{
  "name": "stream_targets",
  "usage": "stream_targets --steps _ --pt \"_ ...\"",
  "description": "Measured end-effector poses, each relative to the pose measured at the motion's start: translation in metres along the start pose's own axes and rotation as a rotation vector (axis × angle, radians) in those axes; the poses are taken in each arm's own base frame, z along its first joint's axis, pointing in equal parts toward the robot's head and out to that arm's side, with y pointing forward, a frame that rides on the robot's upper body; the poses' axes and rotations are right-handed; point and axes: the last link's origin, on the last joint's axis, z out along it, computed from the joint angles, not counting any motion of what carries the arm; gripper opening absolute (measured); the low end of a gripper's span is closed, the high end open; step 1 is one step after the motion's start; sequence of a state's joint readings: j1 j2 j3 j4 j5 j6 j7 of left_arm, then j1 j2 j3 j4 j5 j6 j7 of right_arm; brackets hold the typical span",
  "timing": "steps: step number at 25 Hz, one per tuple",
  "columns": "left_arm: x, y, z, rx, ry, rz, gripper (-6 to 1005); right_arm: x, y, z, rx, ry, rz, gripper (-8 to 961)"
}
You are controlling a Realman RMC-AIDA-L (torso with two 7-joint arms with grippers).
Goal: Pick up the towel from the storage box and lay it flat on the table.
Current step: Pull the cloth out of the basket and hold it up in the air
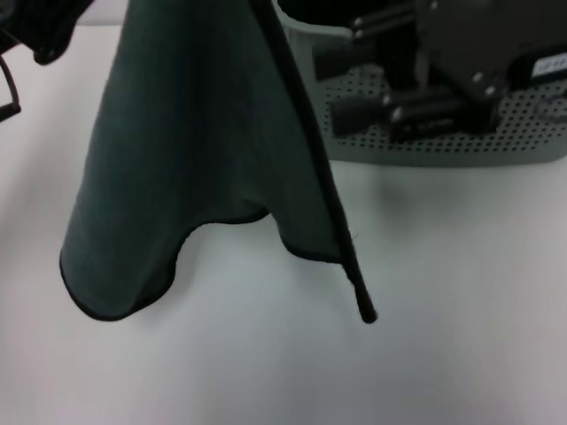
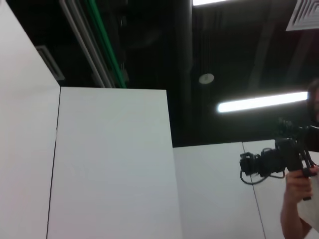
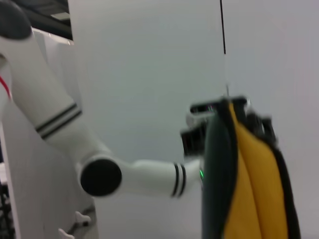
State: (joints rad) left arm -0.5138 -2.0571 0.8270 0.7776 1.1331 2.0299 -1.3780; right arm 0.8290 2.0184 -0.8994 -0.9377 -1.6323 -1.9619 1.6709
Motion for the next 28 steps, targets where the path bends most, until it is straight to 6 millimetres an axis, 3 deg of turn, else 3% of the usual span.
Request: stream_targets --steps 6,12,21,28 --pt "0.012 0.002 -0.005 0.018 0.040 0.046 20 0.033 0.004 0.007 0.055 0.007 0.021 515" --pt "0.013 0.001 -0.008 0.044 0.058 0.079 19 0.058 0.028 0.003 0.087 -0.091 0.020 597" --pt "0.011 -0.002 -0.009 0.072 0.055 0.098 18 0.083 0.054 0.008 0.120 -0.176 -0.001 588" --pt "0.010 -0.004 -0.009 0.090 0.052 0.102 18 0.097 0.047 0.034 0.231 -0.124 -0.020 584"
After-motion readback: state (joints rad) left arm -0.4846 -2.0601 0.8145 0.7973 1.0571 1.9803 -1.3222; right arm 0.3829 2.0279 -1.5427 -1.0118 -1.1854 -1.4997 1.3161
